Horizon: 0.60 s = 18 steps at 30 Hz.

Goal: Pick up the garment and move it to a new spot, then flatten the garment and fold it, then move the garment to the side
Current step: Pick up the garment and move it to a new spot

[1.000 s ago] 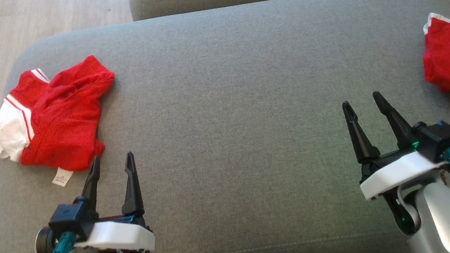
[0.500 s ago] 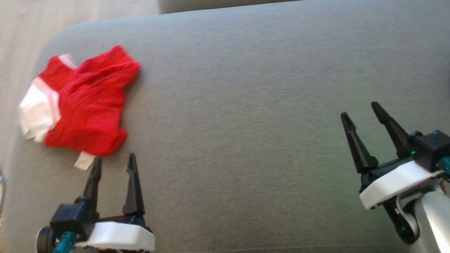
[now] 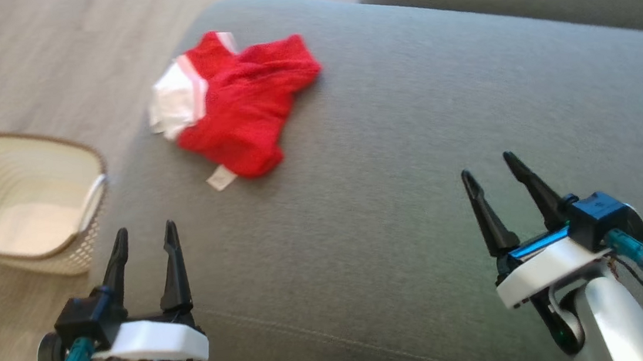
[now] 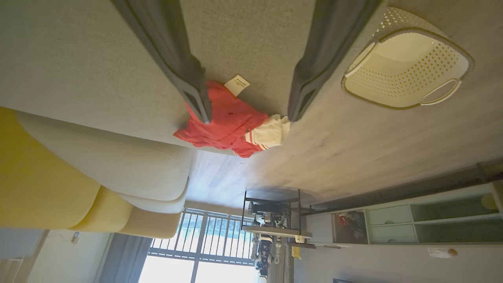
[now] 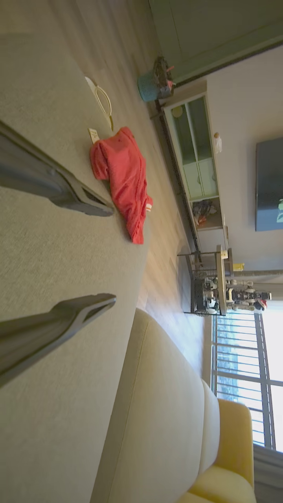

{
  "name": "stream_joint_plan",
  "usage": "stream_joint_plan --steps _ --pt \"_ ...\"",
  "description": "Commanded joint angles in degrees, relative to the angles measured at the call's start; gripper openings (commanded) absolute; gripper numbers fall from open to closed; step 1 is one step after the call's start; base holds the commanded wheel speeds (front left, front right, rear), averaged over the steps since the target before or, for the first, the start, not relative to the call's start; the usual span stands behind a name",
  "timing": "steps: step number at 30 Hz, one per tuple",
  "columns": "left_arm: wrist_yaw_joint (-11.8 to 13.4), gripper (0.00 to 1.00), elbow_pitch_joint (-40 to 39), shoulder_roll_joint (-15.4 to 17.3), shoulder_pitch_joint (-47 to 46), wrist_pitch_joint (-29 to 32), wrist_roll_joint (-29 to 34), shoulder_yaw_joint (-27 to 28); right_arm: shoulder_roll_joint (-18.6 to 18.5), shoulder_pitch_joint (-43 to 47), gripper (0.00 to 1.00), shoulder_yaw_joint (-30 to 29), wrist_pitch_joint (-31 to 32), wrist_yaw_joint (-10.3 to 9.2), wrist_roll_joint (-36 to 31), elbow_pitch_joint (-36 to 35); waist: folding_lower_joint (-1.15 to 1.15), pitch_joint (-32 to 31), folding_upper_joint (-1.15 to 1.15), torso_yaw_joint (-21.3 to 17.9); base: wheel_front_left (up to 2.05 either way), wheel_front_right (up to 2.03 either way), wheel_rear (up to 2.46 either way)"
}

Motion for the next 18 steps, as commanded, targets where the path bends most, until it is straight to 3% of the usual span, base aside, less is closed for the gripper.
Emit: stream_joint_plan --steps 1,5,18 --pt "0.2 1.00 -2.4 0.2 -0.9 -0.4 0.0 2.4 0.3 -0.5 1.00 1.6 -0.4 -0.02 0.5 -1.9 0.00 -1.4 0.00 3.3 0.00 0.00 0.00" --pt "0.2 1.00 -3.1 0.2 -0.2 -0.4 0.2 2.9 0.3 0.1 1.00 2.5 -0.4 -0.02 1.0 -1.6 0.00 -2.0 0.00 5.8 0.00 0.00 0.00" --pt "2.0 1.00 -6.0 0.2 2.5 -0.4 -0.8 5.2 0.3 -2.4 1.00 7.1 -0.4 -0.02 1.7 0.7 0.00 -1.7 0.00 6.6 0.00 0.00 0.00"
